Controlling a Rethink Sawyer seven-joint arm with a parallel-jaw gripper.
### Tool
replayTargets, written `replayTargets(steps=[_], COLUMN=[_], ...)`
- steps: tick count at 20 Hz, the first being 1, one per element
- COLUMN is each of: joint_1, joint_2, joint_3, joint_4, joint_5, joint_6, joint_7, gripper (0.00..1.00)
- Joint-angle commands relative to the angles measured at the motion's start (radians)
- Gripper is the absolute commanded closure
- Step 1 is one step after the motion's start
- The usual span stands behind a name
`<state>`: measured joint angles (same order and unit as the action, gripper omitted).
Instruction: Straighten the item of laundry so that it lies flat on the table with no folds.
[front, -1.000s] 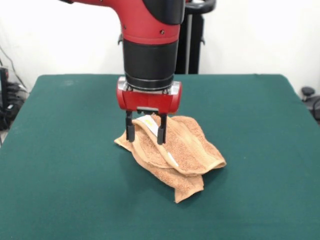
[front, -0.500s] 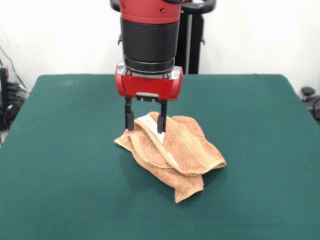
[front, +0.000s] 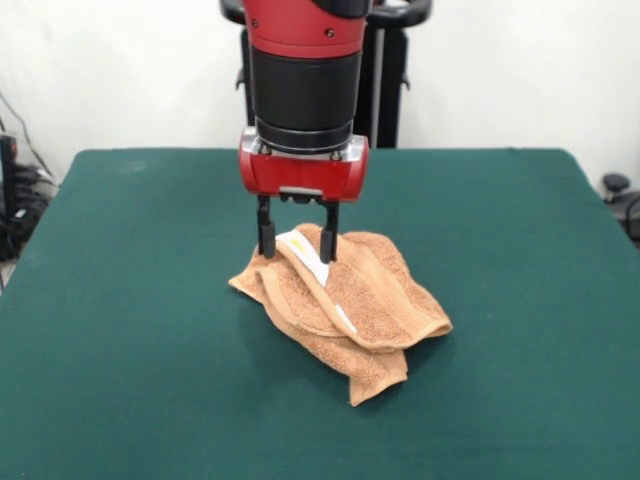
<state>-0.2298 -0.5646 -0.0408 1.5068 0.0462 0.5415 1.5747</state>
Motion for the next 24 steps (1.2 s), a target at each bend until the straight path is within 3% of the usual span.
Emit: replayTargets(steps=[1,16,24], joint_1=[0.014,-0.003,0.028], joint_2=[0.091,0.162,0.189], joint_3=[0.11,0.127,0.108], joint_4=[0.133,0.122,0.123], joint_5=[-0.031,-0.041,-0.04], joint_6=[-0.06,-0.149,-0.198], joint_7=[0.1,0.088,0.121], gripper=[0.0,0.0,0.0])
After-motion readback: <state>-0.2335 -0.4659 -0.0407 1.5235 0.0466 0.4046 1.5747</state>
